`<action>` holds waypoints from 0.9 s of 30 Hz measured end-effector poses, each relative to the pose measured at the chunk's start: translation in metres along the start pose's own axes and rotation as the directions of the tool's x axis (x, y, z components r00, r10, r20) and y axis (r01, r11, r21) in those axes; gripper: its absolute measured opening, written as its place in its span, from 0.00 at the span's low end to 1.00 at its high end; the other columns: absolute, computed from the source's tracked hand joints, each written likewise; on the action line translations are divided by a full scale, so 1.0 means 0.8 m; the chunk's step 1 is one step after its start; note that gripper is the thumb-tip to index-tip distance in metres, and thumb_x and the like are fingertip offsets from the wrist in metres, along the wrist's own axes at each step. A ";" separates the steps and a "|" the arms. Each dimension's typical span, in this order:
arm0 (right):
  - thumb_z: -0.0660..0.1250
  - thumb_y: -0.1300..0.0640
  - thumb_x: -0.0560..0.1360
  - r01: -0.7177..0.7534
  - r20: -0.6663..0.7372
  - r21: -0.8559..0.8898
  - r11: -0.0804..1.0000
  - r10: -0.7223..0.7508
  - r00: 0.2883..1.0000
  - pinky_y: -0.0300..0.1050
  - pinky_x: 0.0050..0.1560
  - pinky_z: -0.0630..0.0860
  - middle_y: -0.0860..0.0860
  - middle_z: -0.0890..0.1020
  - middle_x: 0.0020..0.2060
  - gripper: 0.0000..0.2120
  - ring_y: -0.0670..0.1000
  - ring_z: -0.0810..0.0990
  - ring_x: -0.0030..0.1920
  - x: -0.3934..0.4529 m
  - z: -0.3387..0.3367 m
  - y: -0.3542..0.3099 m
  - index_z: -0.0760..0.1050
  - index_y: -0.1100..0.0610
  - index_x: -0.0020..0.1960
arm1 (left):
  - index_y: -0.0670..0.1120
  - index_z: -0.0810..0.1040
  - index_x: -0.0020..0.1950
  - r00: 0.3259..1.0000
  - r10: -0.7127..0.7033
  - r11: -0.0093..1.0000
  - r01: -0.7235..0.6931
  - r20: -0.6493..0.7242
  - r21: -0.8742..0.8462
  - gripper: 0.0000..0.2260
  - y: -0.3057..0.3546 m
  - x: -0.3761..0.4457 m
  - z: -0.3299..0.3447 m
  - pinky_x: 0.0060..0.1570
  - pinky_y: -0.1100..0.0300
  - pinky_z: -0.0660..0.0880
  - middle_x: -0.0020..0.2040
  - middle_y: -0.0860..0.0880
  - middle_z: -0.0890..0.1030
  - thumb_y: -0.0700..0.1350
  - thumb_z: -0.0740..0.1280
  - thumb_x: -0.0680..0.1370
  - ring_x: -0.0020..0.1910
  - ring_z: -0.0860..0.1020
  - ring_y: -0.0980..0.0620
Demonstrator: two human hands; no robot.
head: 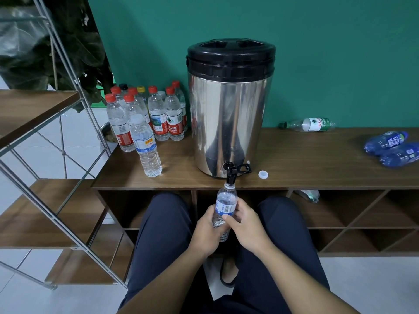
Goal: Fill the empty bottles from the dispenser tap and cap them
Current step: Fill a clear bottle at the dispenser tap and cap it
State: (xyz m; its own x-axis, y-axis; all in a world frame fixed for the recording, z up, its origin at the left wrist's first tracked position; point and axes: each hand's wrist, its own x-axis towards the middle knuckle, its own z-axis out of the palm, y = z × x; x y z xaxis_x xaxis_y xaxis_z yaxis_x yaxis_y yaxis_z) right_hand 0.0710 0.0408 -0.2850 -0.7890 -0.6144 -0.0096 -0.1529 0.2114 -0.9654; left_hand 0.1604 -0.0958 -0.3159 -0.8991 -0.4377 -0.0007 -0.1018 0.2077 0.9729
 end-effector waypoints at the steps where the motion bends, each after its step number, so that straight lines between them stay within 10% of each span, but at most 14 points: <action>1: 0.74 0.66 0.83 -0.001 -0.001 -0.001 1.000 0.001 1.000 0.53 0.70 0.82 0.43 0.89 0.62 0.26 0.45 0.87 0.64 0.000 0.000 0.000 0.76 0.48 0.76 | 0.55 0.79 0.72 1.000 0.001 1.000 -0.001 0.000 0.005 0.20 0.000 0.000 0.000 0.69 0.47 0.81 0.62 0.56 0.88 0.41 0.76 0.82 0.62 0.86 0.57; 27: 0.74 0.66 0.82 0.002 -0.007 -0.012 1.000 -0.002 1.000 0.53 0.69 0.83 0.43 0.89 0.62 0.26 0.45 0.87 0.64 -0.001 -0.001 0.000 0.76 0.48 0.77 | 0.56 0.78 0.73 1.000 -0.005 1.000 0.005 0.002 0.000 0.20 0.002 -0.001 0.000 0.68 0.47 0.82 0.62 0.57 0.88 0.45 0.77 0.82 0.62 0.86 0.57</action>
State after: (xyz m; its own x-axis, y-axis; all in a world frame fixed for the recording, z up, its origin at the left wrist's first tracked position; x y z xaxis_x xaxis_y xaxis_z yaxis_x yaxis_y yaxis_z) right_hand 0.0715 0.0419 -0.2849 -0.7931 -0.6091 -0.0061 -0.1613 0.2195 -0.9622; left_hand 0.1610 -0.0949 -0.3144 -0.8995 -0.4368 -0.0064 -0.1064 0.2049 0.9730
